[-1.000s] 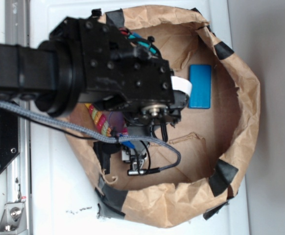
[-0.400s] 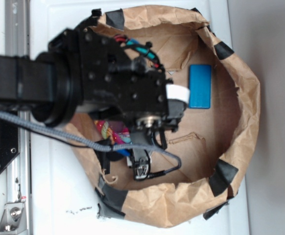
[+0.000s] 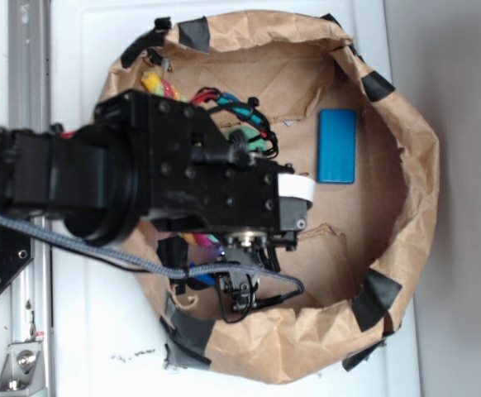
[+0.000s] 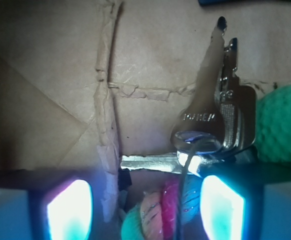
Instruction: Grab the silver keys.
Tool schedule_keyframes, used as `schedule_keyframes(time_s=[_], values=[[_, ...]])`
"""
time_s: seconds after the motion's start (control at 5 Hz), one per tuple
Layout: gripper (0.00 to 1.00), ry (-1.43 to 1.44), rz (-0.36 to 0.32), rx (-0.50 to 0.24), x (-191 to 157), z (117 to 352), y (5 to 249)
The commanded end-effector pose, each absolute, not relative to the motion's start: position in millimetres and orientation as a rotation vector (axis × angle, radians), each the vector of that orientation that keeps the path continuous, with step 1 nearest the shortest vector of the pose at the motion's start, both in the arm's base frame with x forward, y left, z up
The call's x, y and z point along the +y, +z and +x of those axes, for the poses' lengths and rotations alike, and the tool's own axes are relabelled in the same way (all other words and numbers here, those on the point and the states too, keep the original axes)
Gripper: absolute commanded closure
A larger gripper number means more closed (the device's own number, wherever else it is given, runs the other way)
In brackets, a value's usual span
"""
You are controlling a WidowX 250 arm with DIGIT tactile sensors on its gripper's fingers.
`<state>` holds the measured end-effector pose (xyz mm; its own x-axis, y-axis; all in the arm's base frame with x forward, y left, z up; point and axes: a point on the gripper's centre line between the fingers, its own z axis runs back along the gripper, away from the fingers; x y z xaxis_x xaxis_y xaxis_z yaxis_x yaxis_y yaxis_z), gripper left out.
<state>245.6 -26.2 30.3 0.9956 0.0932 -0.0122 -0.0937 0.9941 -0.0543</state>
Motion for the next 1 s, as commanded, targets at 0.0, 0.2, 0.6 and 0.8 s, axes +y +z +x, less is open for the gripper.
schedule_keyframes(time_s=[0.0,0.2,0.6,0.8], values=[[1.00,0.127,-0.061,0.004,-19.9,254.8,32.3],[1.00,0.136,-0.058,0.002,-18.5,257.4,32.1],[1.00,0.130,-0.055,-0.003,-18.0,257.4,33.0],[1.00,0.125,-0.055,-0.003,-17.9,257.5,33.5]])
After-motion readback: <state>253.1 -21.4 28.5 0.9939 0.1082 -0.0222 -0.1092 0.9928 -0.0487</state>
